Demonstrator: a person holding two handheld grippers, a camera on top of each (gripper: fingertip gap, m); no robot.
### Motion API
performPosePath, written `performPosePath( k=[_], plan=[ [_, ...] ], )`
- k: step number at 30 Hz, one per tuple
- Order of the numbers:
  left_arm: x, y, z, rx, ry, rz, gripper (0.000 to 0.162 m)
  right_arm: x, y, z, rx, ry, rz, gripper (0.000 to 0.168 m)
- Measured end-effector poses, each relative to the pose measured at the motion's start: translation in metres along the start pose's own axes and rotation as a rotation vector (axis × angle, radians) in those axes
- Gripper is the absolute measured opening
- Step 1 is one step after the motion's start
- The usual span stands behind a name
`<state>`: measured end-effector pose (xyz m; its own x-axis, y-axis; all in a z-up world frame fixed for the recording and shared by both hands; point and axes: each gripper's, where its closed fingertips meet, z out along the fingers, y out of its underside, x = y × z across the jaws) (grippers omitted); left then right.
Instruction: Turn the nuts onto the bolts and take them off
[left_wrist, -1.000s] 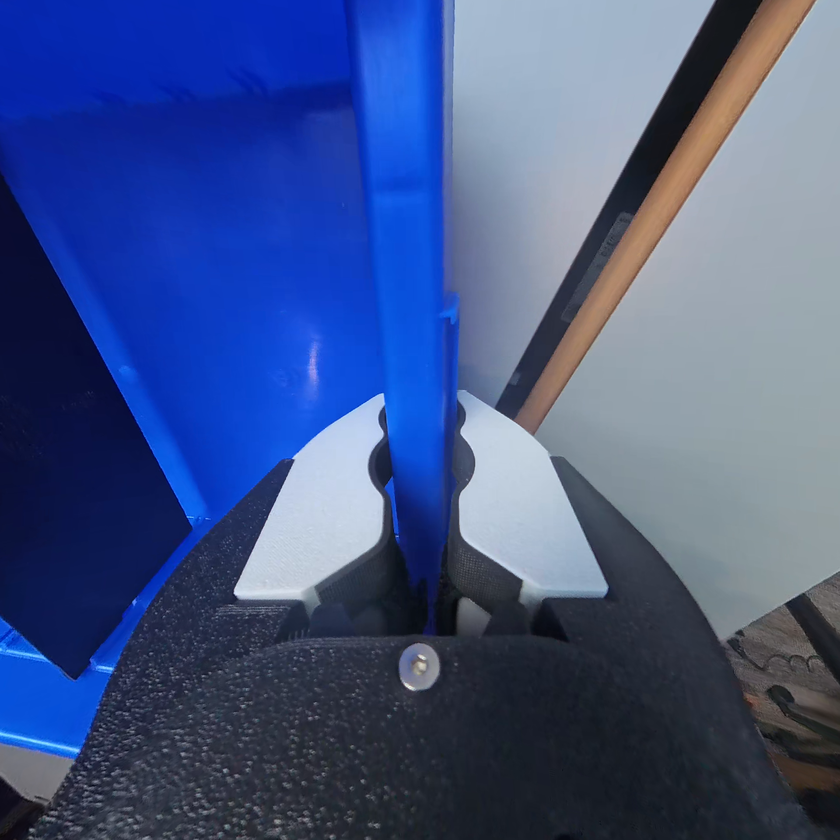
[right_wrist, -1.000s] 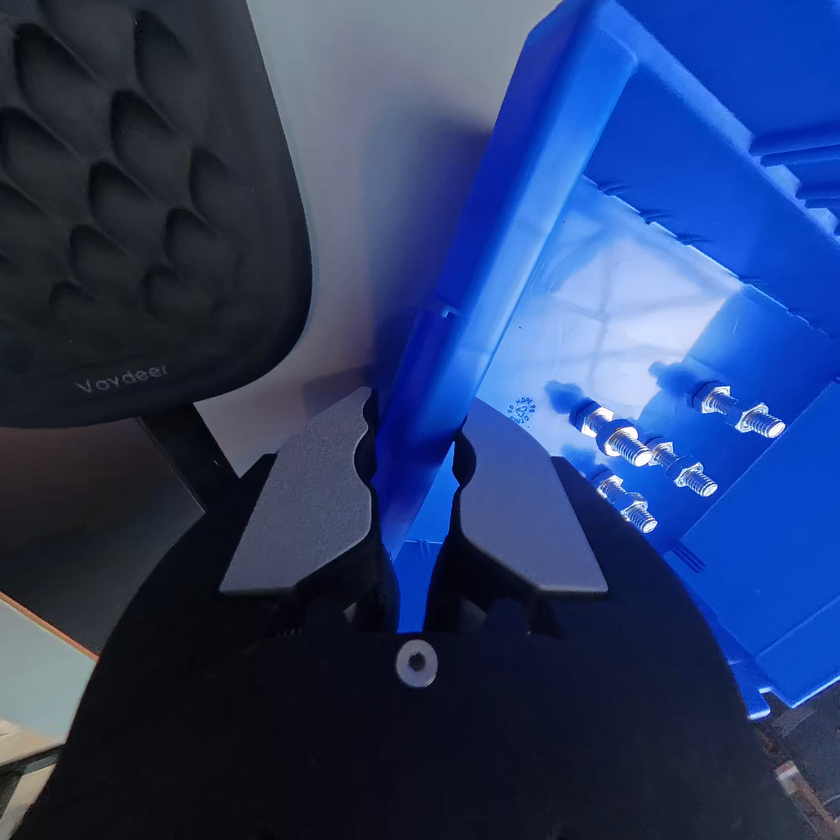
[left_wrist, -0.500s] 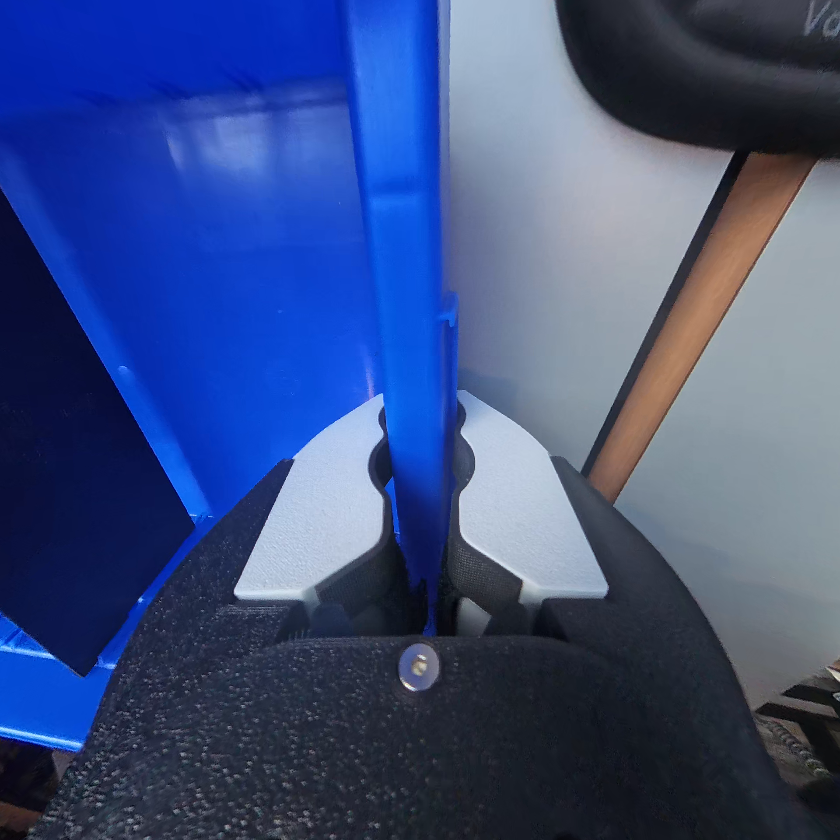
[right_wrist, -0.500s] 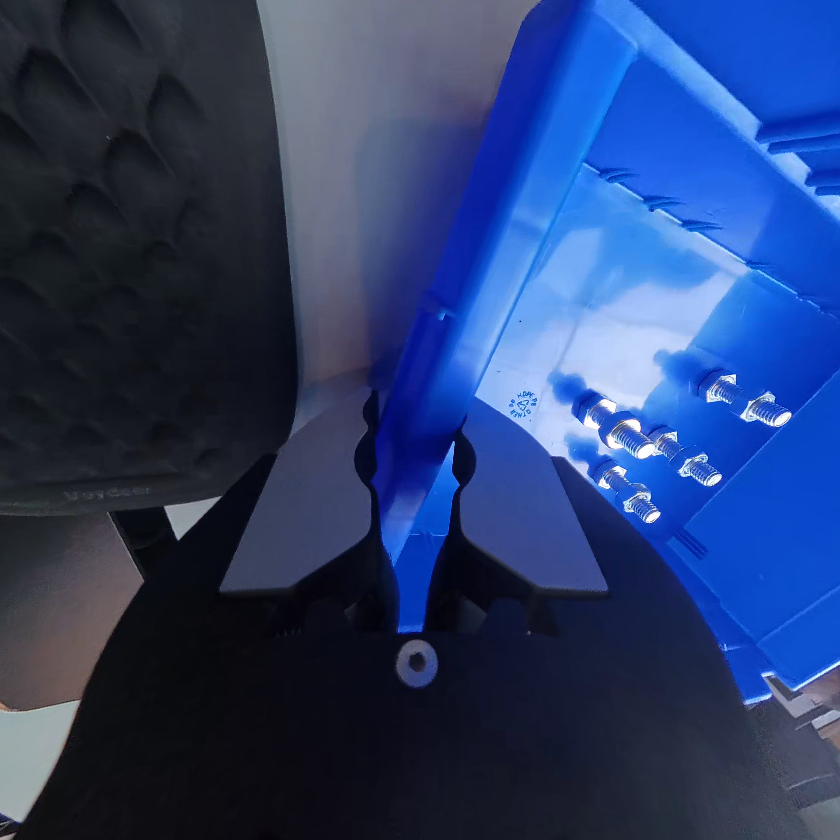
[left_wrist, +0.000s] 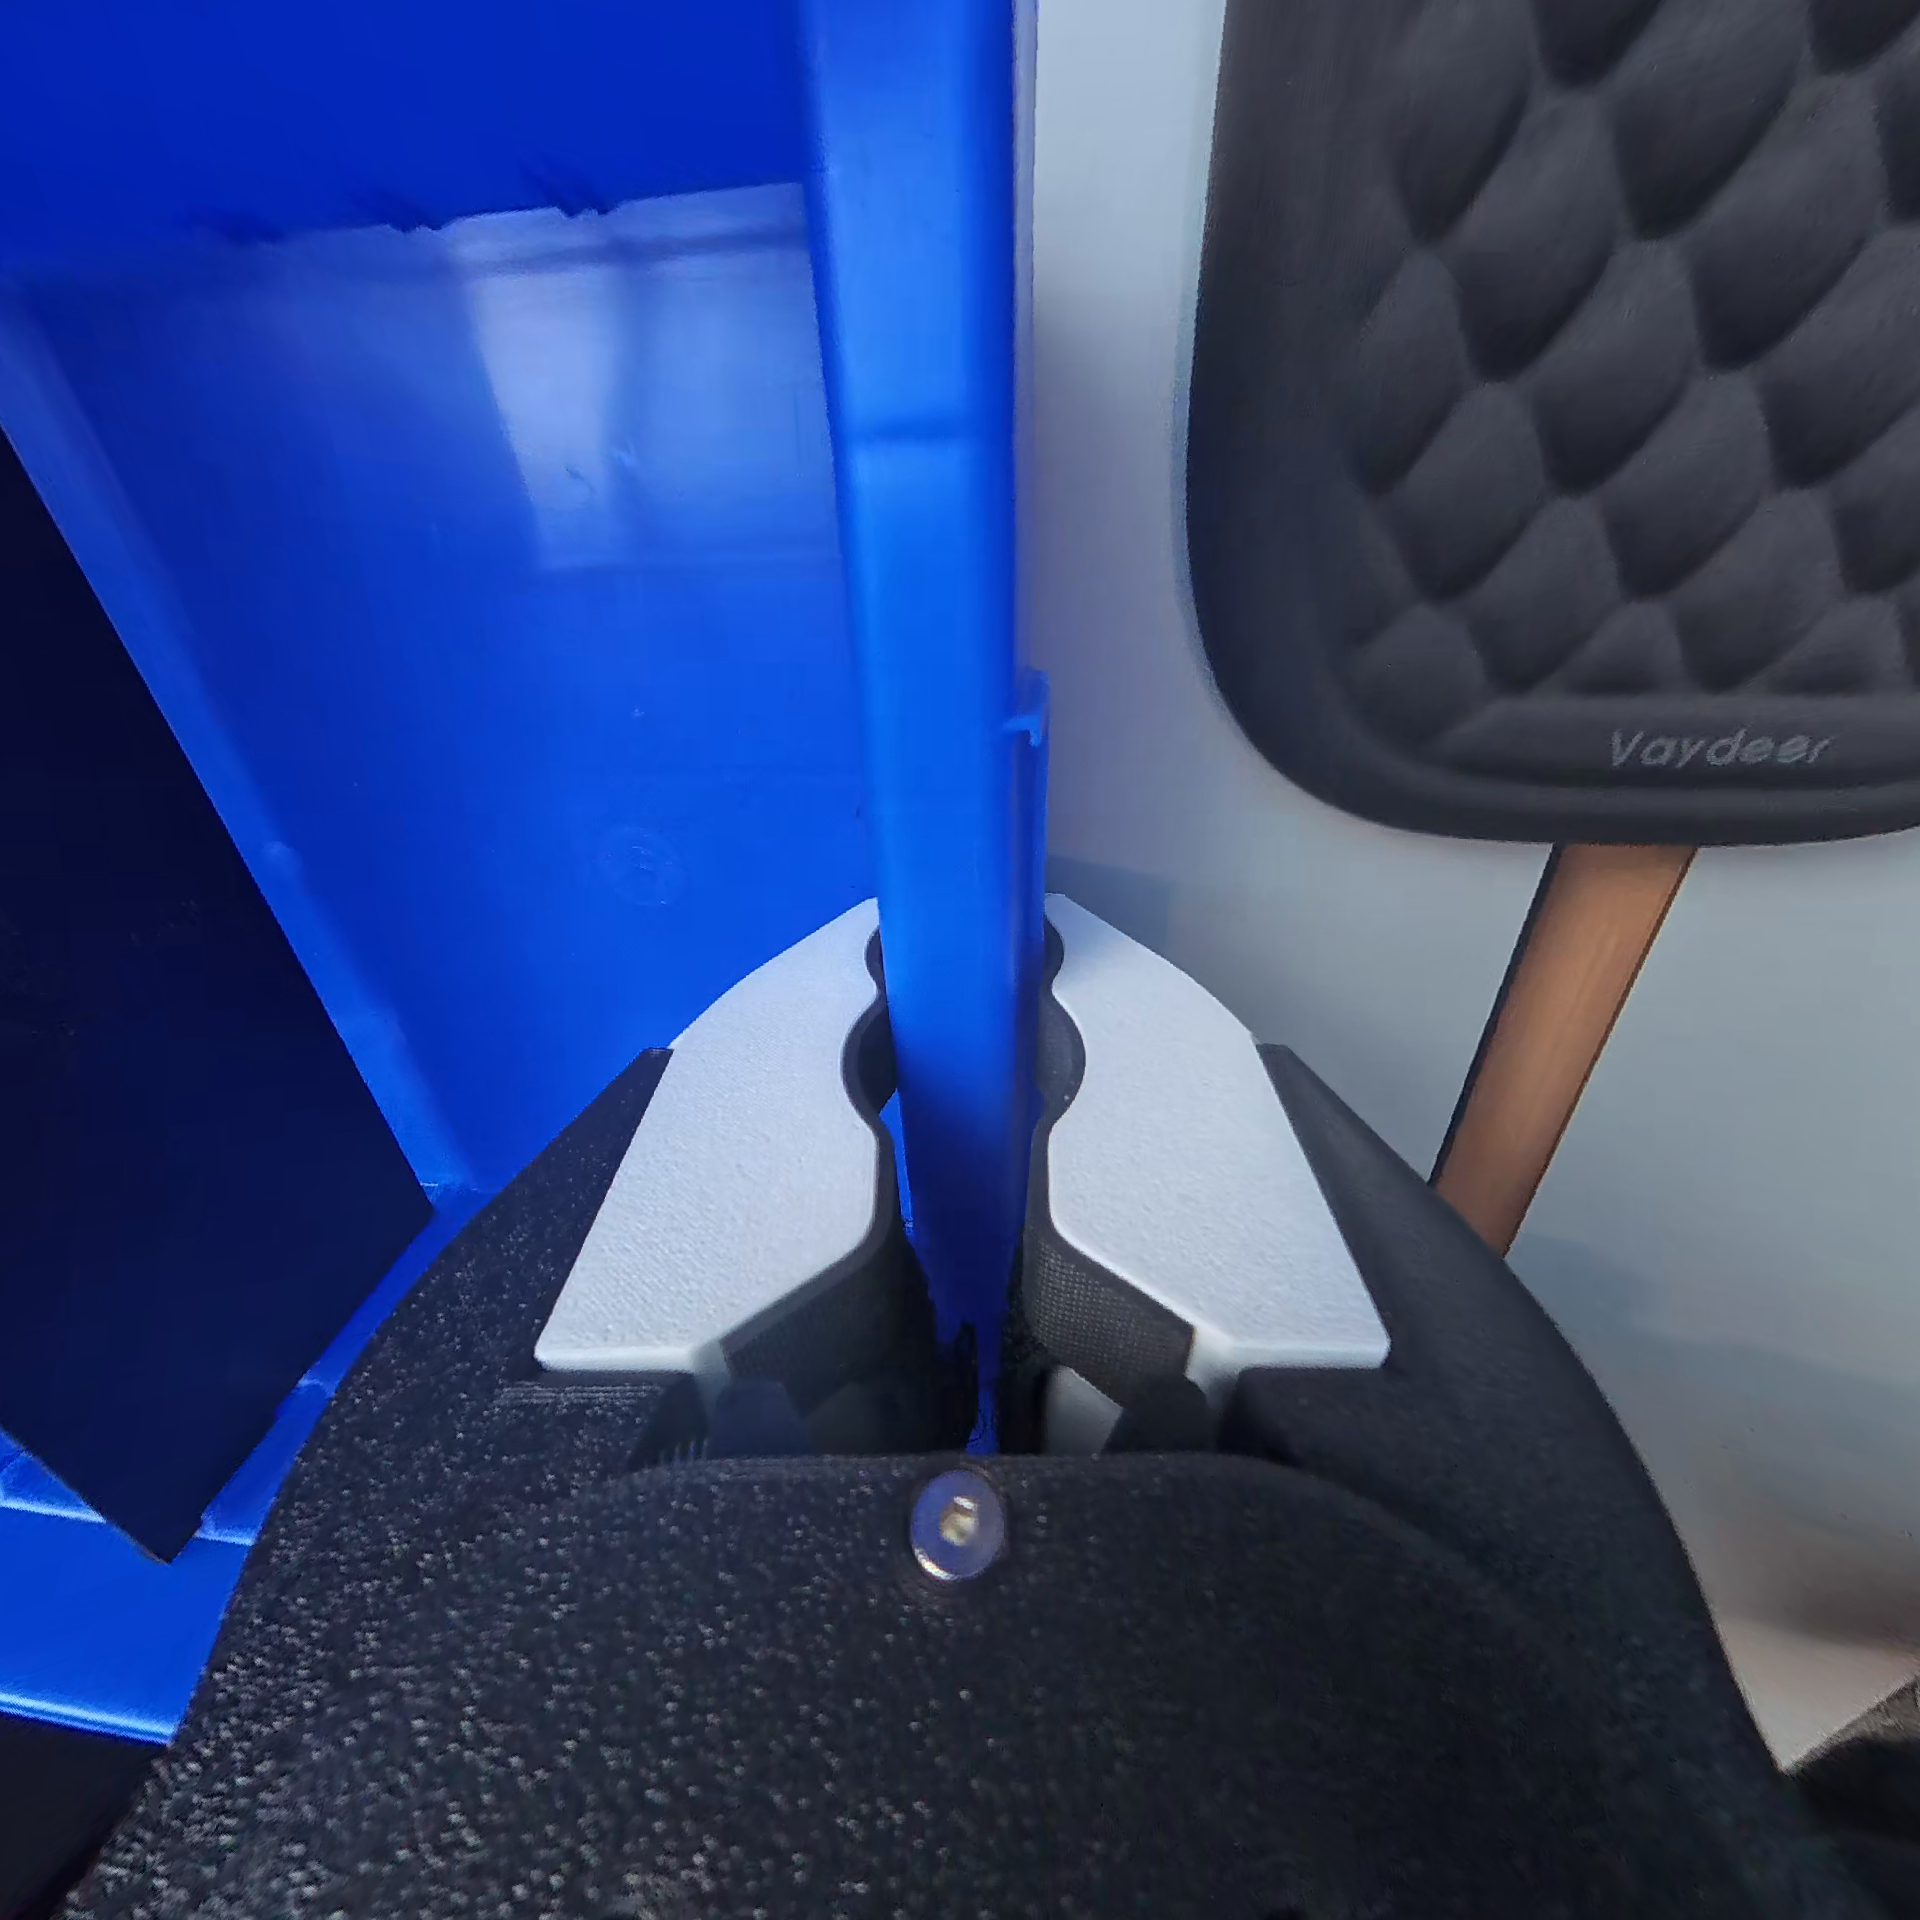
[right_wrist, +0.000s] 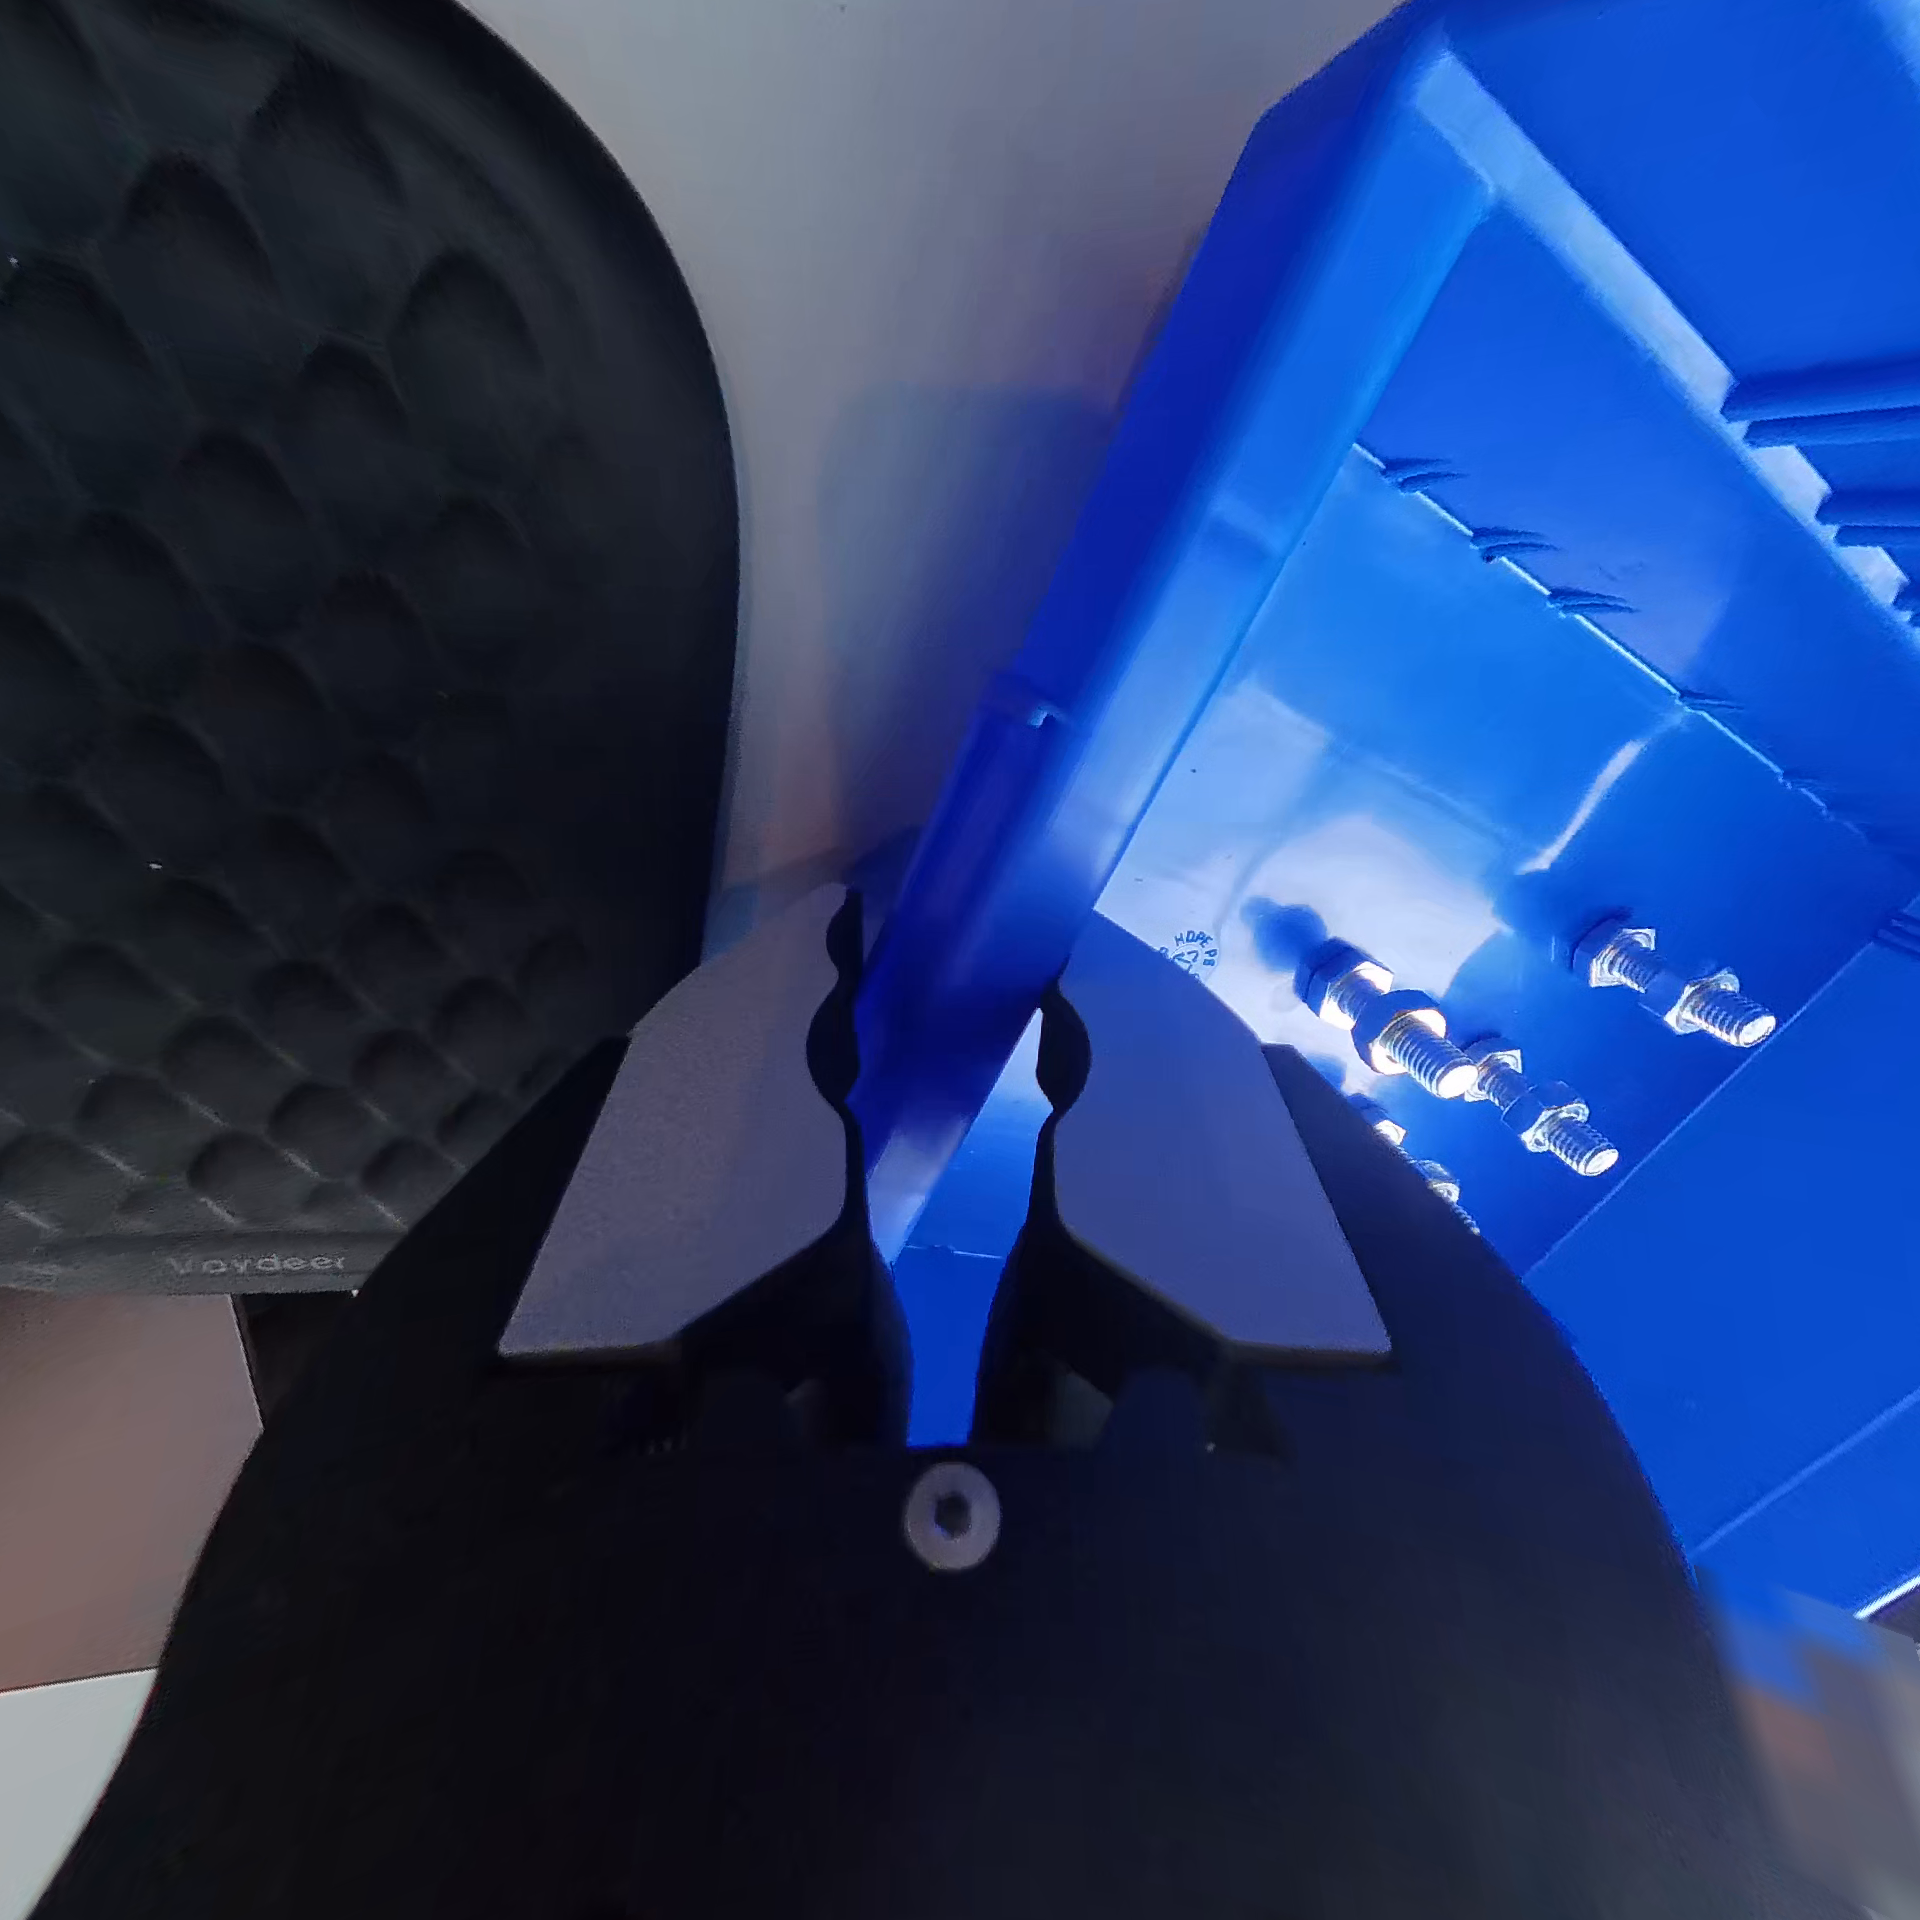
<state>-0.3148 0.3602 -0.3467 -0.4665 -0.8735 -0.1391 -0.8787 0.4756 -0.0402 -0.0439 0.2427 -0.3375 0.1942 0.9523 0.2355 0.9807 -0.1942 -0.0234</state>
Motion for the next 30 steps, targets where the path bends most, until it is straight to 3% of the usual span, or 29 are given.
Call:
performPosePath(
  k=[7,17,21,24,30],
  plan=[
    [0.001,-0.024,0.001,0.005,0.001,0.021,0.022,-0.006,-0.002,-0.002,-0.012,0.018,-0.080,0.029],
    [-0.001,-0.044,0.001,0.019,-0.027,-0.034,0.023,-0.001,-0.015,-0.001,0.023,0.034,-0.016,0.029],
    [-0.009,-0.048,-0.012,0.106,-0.154,-0.093,0.065,0.008,-0.020,-0.015,0.154,0.112,0.120,0.043],
    [-0.015,-0.060,-0.041,0.262,-0.274,-0.189,0.081,0.021,-0.030,-0.052,0.356,0.227,0.275,0.049],
    [-0.019,-0.114,-0.122,0.867,-0.581,-0.606,0.088,0.029,-0.039,-0.141,0.861,0.588,0.606,0.075]
  ],
)
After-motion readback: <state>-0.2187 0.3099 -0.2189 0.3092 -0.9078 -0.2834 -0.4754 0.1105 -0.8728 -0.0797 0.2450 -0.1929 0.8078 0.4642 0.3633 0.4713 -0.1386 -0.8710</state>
